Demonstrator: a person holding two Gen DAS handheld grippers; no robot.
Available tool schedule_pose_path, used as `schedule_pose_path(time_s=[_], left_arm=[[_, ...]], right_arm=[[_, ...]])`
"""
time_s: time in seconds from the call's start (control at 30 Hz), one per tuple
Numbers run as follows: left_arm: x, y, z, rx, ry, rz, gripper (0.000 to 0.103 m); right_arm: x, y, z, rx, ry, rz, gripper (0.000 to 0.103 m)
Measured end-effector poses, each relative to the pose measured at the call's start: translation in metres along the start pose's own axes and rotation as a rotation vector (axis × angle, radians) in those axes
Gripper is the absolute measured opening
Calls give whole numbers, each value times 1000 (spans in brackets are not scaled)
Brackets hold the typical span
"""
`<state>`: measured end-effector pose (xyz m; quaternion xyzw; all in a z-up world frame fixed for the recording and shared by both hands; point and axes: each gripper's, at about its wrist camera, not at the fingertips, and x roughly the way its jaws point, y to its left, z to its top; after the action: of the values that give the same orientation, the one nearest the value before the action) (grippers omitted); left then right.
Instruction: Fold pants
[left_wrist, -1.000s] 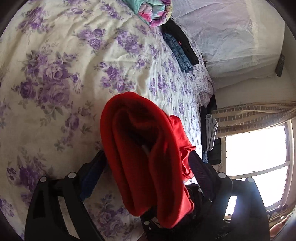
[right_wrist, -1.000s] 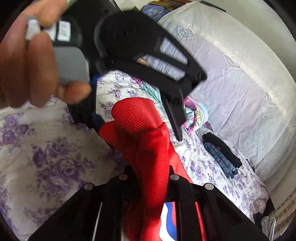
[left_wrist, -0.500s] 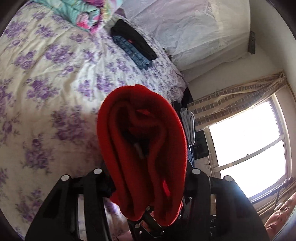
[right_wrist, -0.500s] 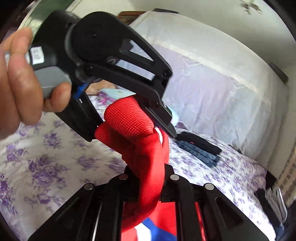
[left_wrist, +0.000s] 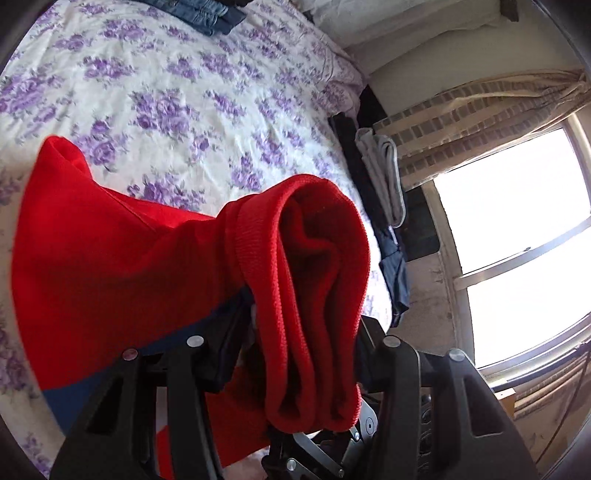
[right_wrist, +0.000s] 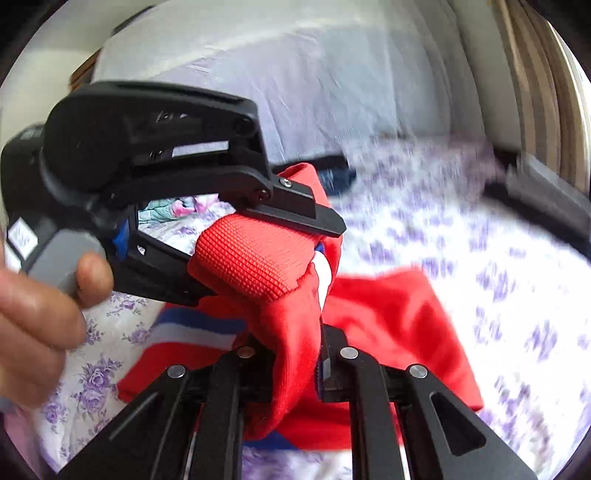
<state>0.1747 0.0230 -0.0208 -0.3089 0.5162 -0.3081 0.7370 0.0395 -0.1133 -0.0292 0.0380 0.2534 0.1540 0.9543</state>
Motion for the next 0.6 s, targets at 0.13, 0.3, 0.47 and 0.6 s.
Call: schedule_pose_path(time_s=[0.13,0.3,0.47,0.6], left_arm=[[23,-11,-2,43,11,83,50],[26,-26,-5,102,-5,96,77],[-24,-34,-18,229,-195,202,90],[-51,-5,-35,196,-273,294,90]], right_arm=[[11,-27,-4,122,55,69,18],[11,-45,-11,190,77,136,59],[-6,-71,-18,233,73,142,63],[-6,-91,-15,291,58,176,65]])
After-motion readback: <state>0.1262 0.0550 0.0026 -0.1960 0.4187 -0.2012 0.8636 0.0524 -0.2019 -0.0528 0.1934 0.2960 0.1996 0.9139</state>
